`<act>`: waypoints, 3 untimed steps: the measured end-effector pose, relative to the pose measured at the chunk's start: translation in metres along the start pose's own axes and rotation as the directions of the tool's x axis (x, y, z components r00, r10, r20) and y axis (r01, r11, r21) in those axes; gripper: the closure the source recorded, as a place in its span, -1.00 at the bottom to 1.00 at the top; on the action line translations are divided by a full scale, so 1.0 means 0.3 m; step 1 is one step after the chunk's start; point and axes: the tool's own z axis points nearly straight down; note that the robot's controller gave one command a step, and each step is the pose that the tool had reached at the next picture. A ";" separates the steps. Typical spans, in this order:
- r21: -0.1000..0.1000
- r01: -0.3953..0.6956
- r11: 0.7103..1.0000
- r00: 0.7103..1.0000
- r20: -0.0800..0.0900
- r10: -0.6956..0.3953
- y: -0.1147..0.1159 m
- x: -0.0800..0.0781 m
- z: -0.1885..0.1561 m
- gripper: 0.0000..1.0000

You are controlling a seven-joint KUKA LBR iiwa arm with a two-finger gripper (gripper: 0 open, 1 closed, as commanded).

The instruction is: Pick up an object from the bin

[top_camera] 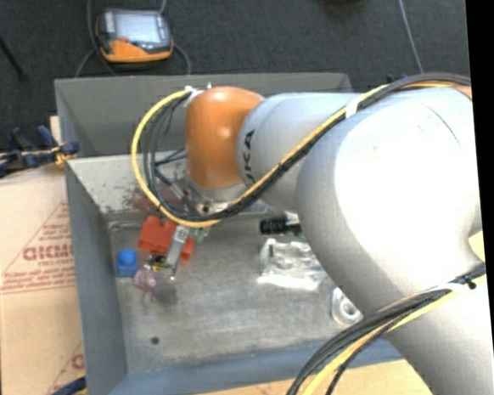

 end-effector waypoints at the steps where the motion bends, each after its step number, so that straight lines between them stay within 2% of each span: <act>1: -0.004 0.000 1.000 1.000 0.007 0.000 0.002 -0.007 -0.009 1.00; 2: -0.005 0.001 1.000 1.000 0.007 -0.001 0.003 -0.013 -0.097 1.00; 3: -0.008 0.002 1.000 1.000 0.010 -0.002 0.004 -0.022 -0.321 1.00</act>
Offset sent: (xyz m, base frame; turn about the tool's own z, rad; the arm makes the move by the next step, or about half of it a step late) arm 0.0000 0.0000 0.0000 0.0000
